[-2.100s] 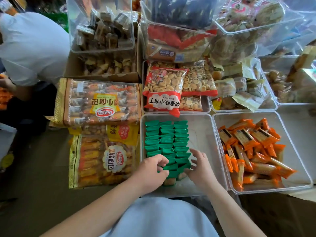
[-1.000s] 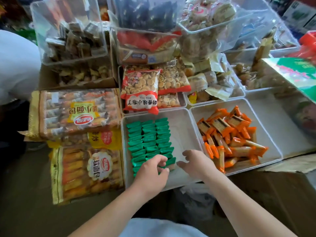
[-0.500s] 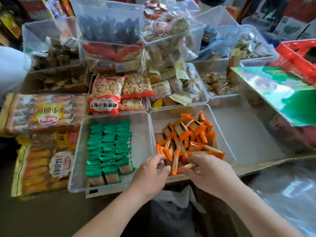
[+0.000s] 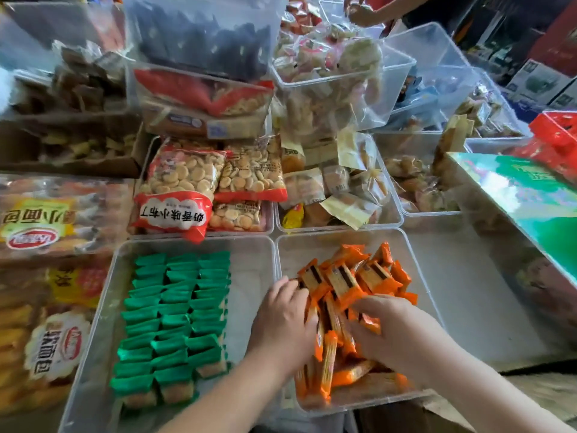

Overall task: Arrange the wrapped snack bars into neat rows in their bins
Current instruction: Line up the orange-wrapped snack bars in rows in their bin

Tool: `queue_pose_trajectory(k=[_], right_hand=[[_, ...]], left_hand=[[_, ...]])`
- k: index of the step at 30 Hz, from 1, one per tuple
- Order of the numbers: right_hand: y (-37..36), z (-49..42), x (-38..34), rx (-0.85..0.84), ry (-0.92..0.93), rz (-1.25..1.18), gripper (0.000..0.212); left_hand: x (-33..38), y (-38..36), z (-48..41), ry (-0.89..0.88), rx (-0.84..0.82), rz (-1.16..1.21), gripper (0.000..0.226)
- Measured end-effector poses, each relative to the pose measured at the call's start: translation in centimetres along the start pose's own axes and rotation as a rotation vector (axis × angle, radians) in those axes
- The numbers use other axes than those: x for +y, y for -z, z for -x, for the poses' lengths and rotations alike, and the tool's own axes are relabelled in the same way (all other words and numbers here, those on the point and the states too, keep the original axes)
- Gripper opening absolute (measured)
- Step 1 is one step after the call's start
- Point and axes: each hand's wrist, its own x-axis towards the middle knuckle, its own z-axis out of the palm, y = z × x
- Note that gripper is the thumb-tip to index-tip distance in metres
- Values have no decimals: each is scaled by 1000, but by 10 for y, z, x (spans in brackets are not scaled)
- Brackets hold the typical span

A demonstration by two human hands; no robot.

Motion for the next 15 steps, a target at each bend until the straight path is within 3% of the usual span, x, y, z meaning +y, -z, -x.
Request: queue_pose_trajectory(k=[5,9,15], right_hand=[[-8,-84,10,-46,166,109,37],[-36,-150,12,-163,356,201,32],[-69,-195,6,-300,391,265,62]], left_hand=[[-21,-36,-21,-53,180,-2,45],[-28,-48,-20,95,344,62,56],[-22,-51,-22,317,359,141,75]])
